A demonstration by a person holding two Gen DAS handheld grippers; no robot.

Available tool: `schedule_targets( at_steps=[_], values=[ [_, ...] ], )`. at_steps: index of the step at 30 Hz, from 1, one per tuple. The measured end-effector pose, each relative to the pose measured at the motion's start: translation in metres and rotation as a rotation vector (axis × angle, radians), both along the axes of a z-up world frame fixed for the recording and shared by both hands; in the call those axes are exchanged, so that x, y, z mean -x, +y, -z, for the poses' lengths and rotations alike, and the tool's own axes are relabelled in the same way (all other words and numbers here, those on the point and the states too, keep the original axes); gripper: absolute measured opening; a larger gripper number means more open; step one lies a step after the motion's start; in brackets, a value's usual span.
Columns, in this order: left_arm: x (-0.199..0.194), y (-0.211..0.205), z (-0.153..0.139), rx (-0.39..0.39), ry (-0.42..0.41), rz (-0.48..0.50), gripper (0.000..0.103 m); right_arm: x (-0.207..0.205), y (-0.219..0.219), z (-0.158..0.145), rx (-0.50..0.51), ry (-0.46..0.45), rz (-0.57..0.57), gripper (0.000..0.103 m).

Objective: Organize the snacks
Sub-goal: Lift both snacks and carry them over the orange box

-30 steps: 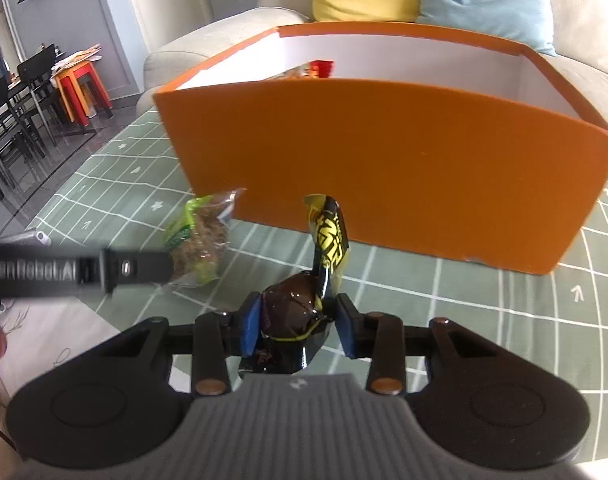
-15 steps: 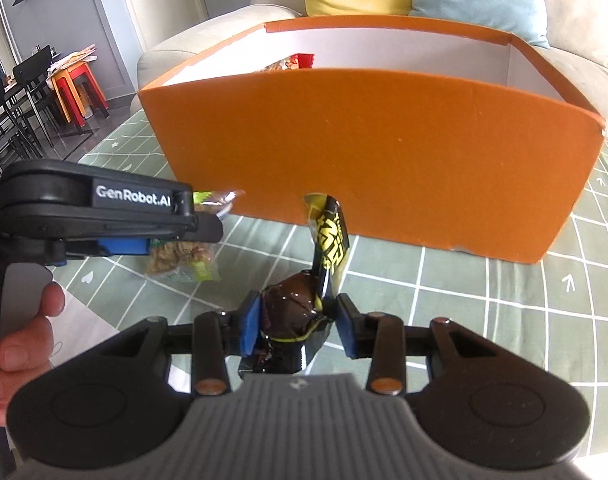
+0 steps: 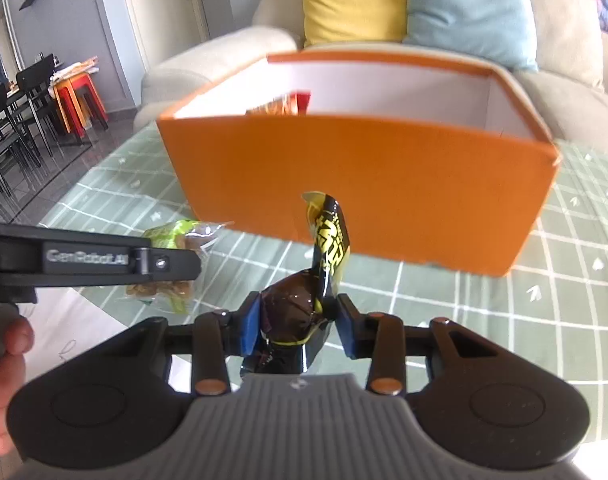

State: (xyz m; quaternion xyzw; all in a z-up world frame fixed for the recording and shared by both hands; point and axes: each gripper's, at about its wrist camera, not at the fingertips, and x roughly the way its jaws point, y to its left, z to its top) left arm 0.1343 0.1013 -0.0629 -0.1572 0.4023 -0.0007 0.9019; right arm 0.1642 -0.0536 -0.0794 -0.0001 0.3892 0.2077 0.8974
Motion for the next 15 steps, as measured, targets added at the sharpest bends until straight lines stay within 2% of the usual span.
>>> schedule_targets(
  at_steps=[8, 15],
  values=[
    [0.012, -0.015, -0.050, -0.029, -0.111, 0.040, 0.046, 0.014, -0.019, -0.045, -0.045, -0.120, 0.032, 0.037],
    [-0.009, -0.035, -0.085, -0.100, -0.184, 0.089, 0.046, 0.008, -0.033, -0.081, -0.039, -0.218, 0.054, 0.037]
  ],
)
